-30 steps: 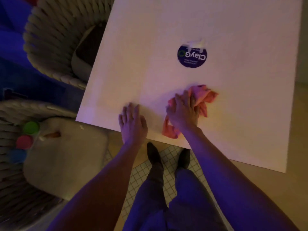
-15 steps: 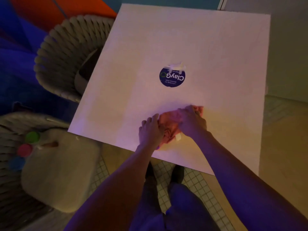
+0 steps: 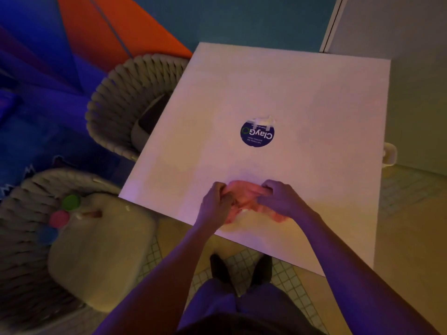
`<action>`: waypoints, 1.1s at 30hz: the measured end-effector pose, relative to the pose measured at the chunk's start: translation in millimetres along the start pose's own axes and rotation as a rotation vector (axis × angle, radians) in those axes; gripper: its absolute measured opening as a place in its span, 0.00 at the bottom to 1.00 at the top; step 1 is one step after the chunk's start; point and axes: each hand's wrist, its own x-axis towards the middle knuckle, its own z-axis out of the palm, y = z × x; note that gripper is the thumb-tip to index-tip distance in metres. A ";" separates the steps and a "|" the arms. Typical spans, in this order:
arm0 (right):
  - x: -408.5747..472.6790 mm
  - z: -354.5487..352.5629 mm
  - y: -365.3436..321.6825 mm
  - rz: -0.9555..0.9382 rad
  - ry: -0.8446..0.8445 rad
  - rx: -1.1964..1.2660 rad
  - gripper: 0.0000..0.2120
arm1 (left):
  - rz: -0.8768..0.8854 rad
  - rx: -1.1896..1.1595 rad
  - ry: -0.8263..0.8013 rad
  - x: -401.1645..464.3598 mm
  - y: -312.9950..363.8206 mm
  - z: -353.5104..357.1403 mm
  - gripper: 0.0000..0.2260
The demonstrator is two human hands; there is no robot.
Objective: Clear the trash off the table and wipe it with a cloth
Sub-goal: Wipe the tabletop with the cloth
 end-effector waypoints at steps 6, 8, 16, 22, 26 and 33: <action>-1.2 1.9 -39.3 -0.050 -0.094 0.408 0.12 | 0.072 -0.262 0.065 -9.0 2.6 -33.6 0.15; 0.8 4.9 -58.6 -0.042 -0.131 0.500 0.10 | 0.090 -0.313 0.096 -8.4 5.0 -46.3 0.11; 24.8 40.0 -156.9 -0.032 -0.023 0.492 0.08 | 0.163 -0.344 0.286 7.3 -19.4 -119.3 0.12; 57.9 85.7 -233.2 0.035 0.102 0.538 0.07 | 0.250 -0.304 0.308 29.2 -51.3 -180.9 0.24; 72.5 114.5 -279.6 0.069 0.045 0.648 0.11 | 0.244 -0.336 0.345 46.7 -78.8 -220.1 0.22; 91.4 146.7 -327.8 0.046 -0.169 0.826 0.12 | 0.156 -0.368 0.398 81.4 -114.5 -268.6 0.12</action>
